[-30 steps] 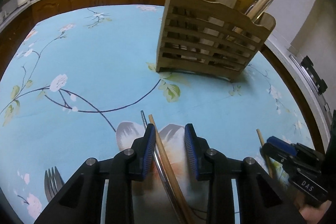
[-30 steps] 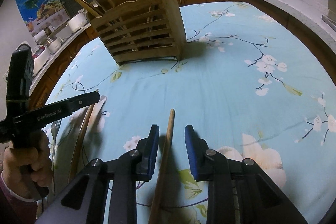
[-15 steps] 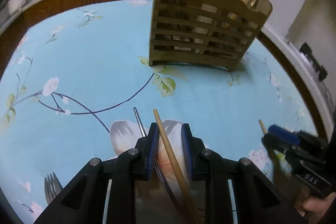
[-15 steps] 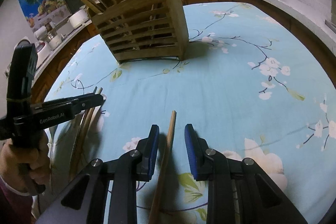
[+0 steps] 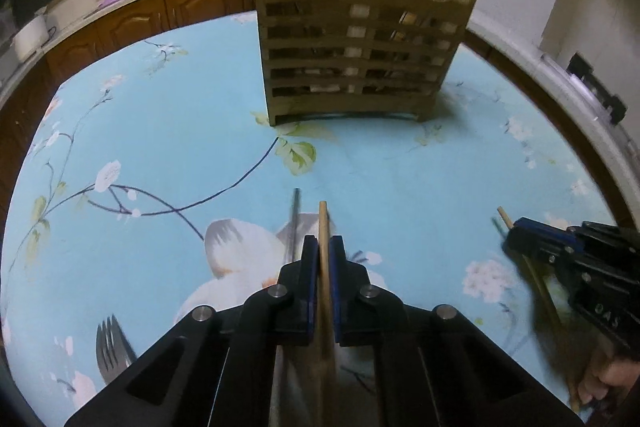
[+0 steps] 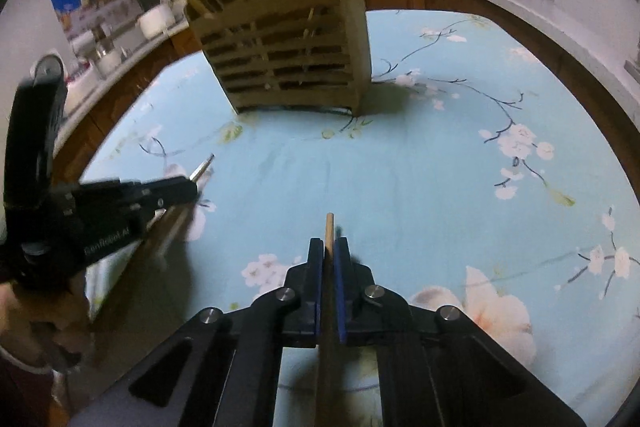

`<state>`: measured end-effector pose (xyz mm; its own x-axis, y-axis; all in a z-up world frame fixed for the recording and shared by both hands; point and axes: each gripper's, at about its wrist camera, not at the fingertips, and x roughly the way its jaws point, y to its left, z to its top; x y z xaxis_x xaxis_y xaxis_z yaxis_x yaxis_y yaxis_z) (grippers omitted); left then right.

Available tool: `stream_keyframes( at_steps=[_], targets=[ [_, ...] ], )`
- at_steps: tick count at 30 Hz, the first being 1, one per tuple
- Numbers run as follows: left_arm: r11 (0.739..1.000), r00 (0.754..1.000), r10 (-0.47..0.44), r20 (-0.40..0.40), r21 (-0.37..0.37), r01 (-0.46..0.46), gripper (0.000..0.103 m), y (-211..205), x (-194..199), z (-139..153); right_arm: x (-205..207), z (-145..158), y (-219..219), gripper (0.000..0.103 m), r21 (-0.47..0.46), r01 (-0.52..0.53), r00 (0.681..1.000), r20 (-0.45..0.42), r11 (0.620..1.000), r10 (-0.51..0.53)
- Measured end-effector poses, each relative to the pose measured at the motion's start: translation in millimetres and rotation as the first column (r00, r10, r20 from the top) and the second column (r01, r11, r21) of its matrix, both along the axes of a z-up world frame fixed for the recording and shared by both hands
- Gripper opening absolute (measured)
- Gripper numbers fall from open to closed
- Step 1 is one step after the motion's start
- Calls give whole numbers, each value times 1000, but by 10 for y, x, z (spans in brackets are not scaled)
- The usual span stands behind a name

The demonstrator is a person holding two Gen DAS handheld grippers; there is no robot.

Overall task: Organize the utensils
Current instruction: 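Lift both wooden chopsticks up toward the wooden holder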

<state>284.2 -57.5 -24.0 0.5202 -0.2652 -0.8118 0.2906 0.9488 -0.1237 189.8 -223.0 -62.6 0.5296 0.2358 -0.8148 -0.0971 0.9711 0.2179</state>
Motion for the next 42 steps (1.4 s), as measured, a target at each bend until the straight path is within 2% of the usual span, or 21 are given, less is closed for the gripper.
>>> stream_keyframes(
  at_steps=[4,10,15,22,30,42],
  targets=[
    [996,999,17,40,-86,-14,3,133,-184,261,-75,270,-67,5,62,8,999,51,998,-11],
    [977,990,45,130,-212,-17,3,447,-503,774,-223,846,-122,5,101,13,981,190,995,-32],
    [961,978,72,196,-277,-15,3,675,-751,1106,-305,1198,-155,5,117,12,959,280,993,-44],
    [953,960,82,267,-304,3,3,856,-1060,1393,-341,1545,-188,5,127,12,930,363,992,-58],
    [950,950,91,298,-311,7,3,905,-1094,1480,-270,1687,-193,5,123,15,913,404,992,-63],
    [948,944,111,311,-318,-7,3,886,-968,1499,-197,1674,-270,5,132,21,913,401,991,-73]
  ],
)
